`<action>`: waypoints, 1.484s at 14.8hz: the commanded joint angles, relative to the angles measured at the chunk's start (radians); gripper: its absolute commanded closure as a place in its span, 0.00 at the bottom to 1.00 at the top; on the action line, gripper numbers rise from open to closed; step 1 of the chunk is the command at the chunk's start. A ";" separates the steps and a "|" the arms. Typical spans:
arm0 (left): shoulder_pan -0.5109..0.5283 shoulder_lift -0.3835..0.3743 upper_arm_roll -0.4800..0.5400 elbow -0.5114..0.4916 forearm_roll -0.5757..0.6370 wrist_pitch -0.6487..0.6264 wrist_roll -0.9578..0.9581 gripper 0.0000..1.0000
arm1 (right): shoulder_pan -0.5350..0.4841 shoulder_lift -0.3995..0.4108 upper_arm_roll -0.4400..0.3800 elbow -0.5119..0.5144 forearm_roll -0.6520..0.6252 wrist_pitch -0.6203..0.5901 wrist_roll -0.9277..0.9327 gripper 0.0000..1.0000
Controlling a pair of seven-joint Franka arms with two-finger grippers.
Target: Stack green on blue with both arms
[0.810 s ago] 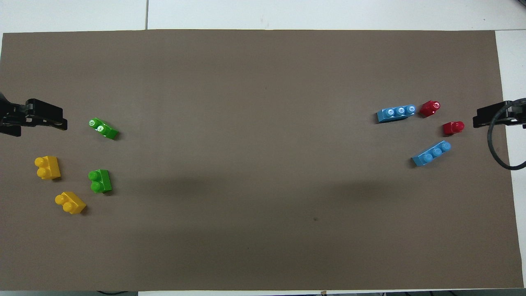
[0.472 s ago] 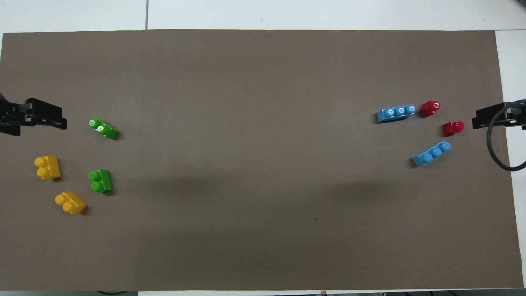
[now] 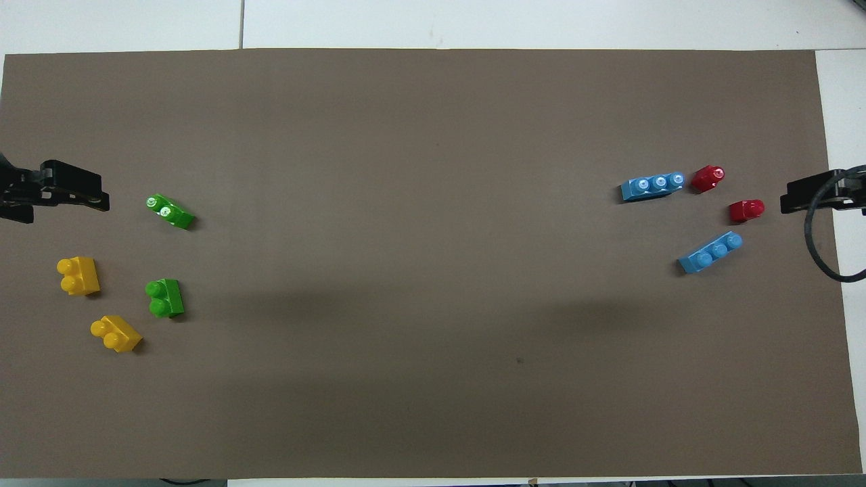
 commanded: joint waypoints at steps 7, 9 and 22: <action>0.009 -0.090 0.010 -0.173 -0.014 0.150 -0.228 0.00 | -0.002 -0.001 0.005 -0.053 -0.005 0.148 0.378 0.02; 0.013 -0.108 0.013 -0.225 -0.014 0.198 -0.317 0.00 | -0.003 0.031 0.005 -0.044 0.009 0.162 0.481 0.04; 0.070 -0.027 0.013 -0.362 -0.014 0.406 -0.588 0.00 | -0.072 0.373 0.002 0.131 0.318 0.170 1.041 0.12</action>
